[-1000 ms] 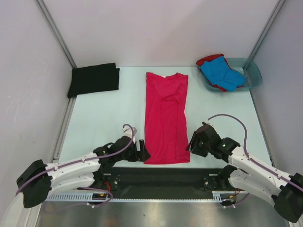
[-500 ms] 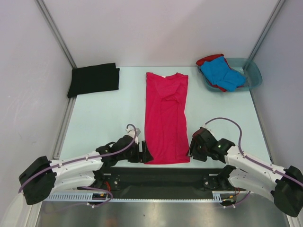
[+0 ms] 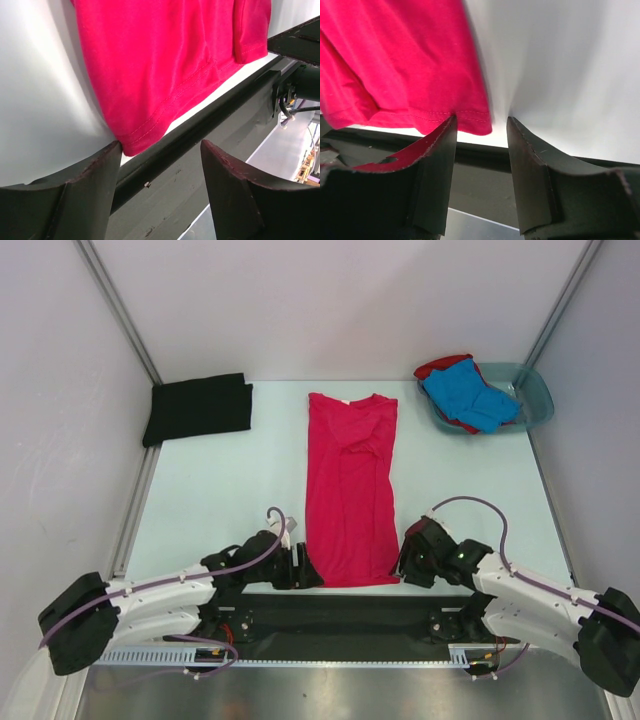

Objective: Fold and stack the t-shirts

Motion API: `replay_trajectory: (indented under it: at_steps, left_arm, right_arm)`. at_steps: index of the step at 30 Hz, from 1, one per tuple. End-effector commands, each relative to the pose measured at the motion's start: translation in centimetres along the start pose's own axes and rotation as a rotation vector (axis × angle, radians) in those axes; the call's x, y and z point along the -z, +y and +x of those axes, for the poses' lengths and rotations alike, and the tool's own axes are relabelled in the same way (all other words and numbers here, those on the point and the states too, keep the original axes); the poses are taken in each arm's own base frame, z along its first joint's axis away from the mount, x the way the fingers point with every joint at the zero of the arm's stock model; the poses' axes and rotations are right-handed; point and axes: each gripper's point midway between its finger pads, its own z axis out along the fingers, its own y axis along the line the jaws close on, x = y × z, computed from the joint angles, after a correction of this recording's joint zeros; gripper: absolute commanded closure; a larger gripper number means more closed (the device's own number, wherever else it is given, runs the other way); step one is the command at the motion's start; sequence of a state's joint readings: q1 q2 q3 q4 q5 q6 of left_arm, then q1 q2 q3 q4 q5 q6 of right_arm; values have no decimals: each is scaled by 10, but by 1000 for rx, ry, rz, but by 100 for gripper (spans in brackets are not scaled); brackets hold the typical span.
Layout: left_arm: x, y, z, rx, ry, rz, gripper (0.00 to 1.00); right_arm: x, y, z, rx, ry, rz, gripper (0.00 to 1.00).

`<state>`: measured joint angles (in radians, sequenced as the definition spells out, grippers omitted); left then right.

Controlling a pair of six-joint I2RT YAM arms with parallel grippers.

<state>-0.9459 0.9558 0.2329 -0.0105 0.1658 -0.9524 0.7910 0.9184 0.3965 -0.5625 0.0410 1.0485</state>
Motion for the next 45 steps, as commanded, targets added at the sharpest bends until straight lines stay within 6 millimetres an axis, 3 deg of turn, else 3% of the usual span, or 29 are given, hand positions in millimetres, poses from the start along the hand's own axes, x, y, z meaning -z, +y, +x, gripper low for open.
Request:
replay_trajectory:
  at_steps: [1, 12, 15, 21, 22, 24, 25, 28, 29, 37, 45]
  left_arm:
    - [-3, 5, 9, 13, 25, 0, 30]
    - [-3, 6, 11, 19, 24, 8, 41]
    - [-3, 7, 11, 21, 25, 7, 50]
    - [-3, 6, 11, 17, 21, 10, 63]
    - [-3, 6, 11, 17, 23, 13, 67]
    - [-3, 6, 11, 17, 22, 15, 76]
    - [-2, 4, 11, 13, 24, 19, 85]
    - [0, 0, 6, -12, 13, 21, 100]
    - [3, 5, 7, -13, 18, -12, 100]
    - [21, -8, -7, -53, -20, -18, 100]
    - [29, -7, -1, -40, -2, -10, 100]
  right_arm:
    - [-5, 5, 4, -14, 6, -31, 51]
    - [-13, 10, 8, -16, 18, -60, 52]
    - [-12, 13, 13, -18, 42, -77, 55]
    - [-11, 15, 15, -15, 37, -91, 71]
    - [-12, 14, 16, -15, 41, -88, 77]
    - [-10, 15, 16, -11, 40, -93, 86]
    - [-9, 17, 14, -8, 29, -96, 92]
    - [-1, 21, 5, 10, -23, -97, 100]
    - [3, 20, 3, 15, -37, -92, 100]
    - [29, 33, -12, 57, -133, -103, 100]
    - [33, 26, 8, 71, -74, -54, 100]
